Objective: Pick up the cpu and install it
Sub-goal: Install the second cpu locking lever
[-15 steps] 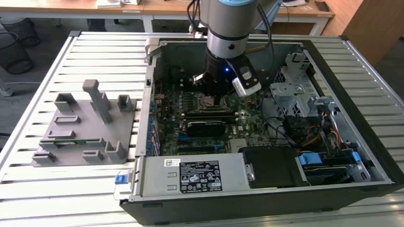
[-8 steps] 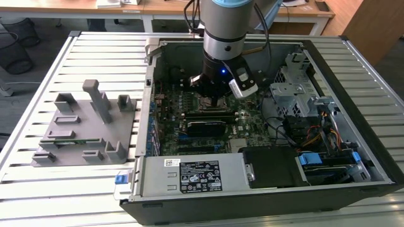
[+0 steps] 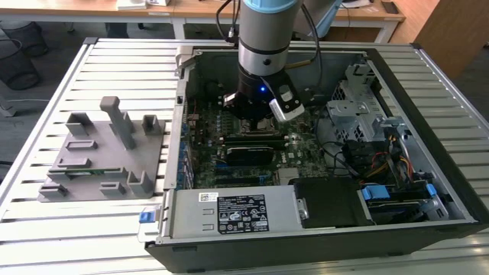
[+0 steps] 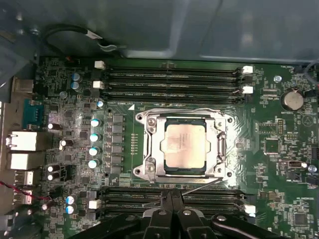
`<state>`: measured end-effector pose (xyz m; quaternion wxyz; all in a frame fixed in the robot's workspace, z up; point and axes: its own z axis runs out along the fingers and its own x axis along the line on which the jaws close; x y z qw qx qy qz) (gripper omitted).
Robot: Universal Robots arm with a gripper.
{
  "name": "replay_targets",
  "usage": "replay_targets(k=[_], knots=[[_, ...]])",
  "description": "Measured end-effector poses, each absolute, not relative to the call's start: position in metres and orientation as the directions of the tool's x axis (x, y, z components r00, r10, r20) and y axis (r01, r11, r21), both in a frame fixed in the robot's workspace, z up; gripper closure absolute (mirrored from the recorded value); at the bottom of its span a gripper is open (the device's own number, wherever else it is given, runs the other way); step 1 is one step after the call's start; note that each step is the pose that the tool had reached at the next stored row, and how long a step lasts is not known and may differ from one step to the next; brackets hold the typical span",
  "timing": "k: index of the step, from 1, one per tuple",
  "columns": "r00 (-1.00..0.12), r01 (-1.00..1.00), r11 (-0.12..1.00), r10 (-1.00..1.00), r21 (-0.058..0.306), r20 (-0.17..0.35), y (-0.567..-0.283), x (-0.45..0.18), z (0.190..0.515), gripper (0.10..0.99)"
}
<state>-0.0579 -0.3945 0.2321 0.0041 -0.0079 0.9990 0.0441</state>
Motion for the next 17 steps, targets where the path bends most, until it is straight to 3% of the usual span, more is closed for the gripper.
replay_targets(k=[9, 14, 17], knots=[[-1.0, -0.016, 0.996, -0.016, 0.092, -0.008, -0.395, -0.059, 0.218, 0.98], [-1.0, -0.016, 0.988, -0.015, 0.156, -0.009, -0.399, -0.059, 0.218, 0.98], [-1.0, -0.016, 0.987, -0.015, 0.161, -0.009, -0.404, -0.06, 0.218, 0.98]])
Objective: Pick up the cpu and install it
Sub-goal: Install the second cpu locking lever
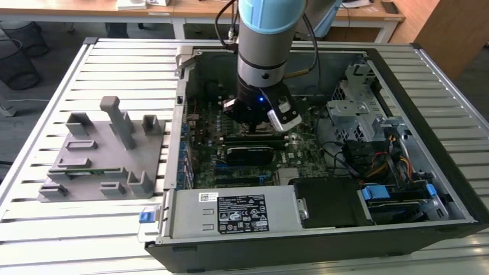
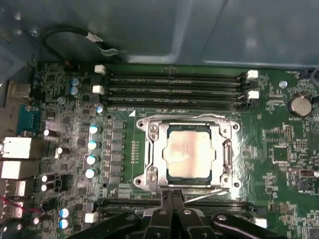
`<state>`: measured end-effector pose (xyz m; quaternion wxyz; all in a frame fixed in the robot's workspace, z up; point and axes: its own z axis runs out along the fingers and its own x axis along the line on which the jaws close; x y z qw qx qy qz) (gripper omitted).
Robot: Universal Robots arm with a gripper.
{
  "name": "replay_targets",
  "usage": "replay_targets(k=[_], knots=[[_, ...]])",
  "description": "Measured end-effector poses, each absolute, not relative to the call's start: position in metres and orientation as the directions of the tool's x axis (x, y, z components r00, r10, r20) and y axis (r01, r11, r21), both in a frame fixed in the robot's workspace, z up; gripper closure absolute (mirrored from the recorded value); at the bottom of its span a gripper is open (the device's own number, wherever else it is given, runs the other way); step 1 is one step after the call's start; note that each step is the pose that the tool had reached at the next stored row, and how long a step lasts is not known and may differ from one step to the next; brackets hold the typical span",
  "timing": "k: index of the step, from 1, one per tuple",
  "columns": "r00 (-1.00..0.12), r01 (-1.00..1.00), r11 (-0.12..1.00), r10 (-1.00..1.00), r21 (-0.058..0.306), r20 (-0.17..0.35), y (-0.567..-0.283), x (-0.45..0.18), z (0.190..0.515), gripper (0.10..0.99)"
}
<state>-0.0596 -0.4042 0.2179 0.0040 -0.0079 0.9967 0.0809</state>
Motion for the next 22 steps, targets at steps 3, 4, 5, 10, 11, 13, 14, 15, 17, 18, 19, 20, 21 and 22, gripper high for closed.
replay_targets(k=[3, 4, 5, 10, 11, 13, 14, 15, 17, 18, 19, 20, 21, 22], knots=[[-1.0, -0.016, 0.986, -0.015, 0.168, -0.009, -0.408, -0.062, 0.218, 0.98], [-1.0, -0.016, 0.986, -0.015, 0.169, -0.009, -0.409, -0.063, 0.218, 0.98], [-1.0, -0.016, 0.985, -0.015, 0.169, -0.009, -0.41, -0.064, 0.217, 0.98], [-1.0, -0.016, 0.984, -0.015, 0.176, -0.009, -0.411, -0.068, 0.212, 0.98], [-1.0, -0.017, 0.984, -0.015, 0.178, -0.009, -0.411, -0.068, 0.211, 0.98], [-1.0, -0.017, 0.984, -0.015, 0.18, -0.009, -0.411, -0.068, 0.207, 0.98], [-1.0, -0.016, 0.983, -0.015, 0.181, -0.009, -0.411, -0.068, 0.206, 0.98], [-1.0, -0.016, 0.983, -0.015, 0.182, -0.009, -0.411, -0.068, 0.204, 0.98], [-1.0, -0.016, 0.982, -0.015, 0.186, -0.009, -0.411, -0.068, 0.201, 0.98], [-1.0, -0.016, 0.981, -0.015, 0.194, -0.009, -0.411, -0.068, 0.201, 0.98], [-1.0, -0.016, 0.979, -0.015, 0.204, -0.01, -0.411, -0.068, 0.201, 0.98], [-1.0, -0.016, 0.976, -0.015, 0.217, -0.01, -0.412, -0.068, 0.201, 0.98], [-1.0, -0.016, 0.973, -0.014, 0.23, -0.01, -0.413, -0.069, 0.201, 0.98], [-1.0, -0.016, 0.971, -0.014, 0.24, -0.01, -0.414, -0.069, 0.201, 0.98]])
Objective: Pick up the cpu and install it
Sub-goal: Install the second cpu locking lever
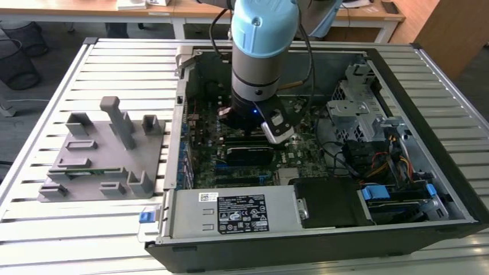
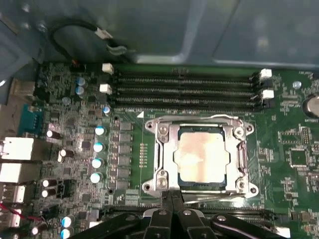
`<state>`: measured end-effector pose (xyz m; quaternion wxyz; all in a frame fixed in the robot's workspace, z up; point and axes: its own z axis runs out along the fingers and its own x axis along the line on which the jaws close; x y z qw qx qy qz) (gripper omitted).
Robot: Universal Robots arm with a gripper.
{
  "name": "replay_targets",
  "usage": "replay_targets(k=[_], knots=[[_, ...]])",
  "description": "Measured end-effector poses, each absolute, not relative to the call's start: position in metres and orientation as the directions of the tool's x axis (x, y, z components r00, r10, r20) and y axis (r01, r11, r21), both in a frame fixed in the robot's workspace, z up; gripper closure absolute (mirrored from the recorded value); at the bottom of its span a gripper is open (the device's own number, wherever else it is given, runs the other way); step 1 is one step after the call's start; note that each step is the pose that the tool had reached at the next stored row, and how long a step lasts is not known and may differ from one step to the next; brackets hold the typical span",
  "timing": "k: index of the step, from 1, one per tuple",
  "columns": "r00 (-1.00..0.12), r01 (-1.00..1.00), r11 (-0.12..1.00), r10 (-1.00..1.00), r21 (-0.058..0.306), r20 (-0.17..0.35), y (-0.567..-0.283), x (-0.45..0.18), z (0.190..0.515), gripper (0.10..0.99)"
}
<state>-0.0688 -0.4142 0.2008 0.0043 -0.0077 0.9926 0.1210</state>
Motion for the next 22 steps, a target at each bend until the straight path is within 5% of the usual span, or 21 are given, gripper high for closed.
replay_targets(k=[22], knots=[[-1.0, -0.016, 0.947, -0.013, 0.321, -0.012, -0.431, -0.077, 0.193, 0.98]])
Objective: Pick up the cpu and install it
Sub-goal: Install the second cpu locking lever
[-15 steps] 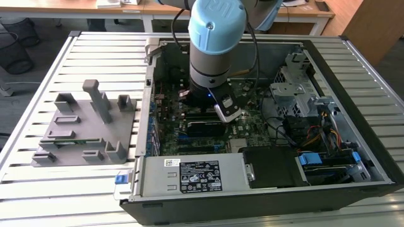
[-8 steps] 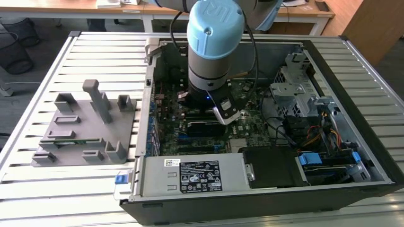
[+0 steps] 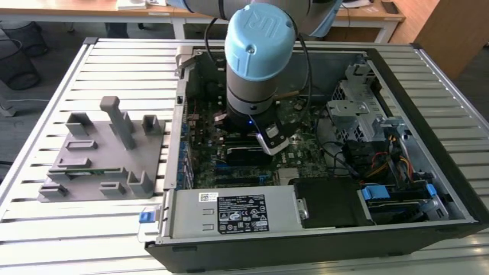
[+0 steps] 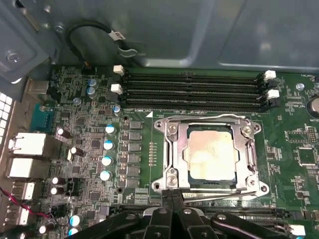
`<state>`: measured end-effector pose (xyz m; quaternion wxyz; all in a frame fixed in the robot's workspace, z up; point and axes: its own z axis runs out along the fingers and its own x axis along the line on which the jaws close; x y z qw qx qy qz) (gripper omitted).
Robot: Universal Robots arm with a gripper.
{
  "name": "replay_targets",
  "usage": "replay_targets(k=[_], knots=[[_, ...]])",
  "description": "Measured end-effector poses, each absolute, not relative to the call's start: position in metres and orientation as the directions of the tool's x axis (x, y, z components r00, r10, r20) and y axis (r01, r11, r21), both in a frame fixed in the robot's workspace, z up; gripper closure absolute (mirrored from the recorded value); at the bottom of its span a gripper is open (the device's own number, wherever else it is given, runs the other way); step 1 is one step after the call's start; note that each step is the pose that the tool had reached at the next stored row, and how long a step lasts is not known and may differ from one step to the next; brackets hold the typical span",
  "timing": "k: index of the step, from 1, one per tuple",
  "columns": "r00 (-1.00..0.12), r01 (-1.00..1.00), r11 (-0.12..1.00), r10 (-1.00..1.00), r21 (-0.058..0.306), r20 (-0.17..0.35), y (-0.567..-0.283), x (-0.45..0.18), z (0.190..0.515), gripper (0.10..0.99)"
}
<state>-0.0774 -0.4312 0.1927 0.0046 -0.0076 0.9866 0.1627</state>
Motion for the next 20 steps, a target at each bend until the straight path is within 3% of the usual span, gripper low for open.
replay_targets(k=[20], knots=[[-1.0, -0.016, 0.939, -0.013, 0.344, -0.012, -0.4283, -0.0862, 0.187, 0.98]])
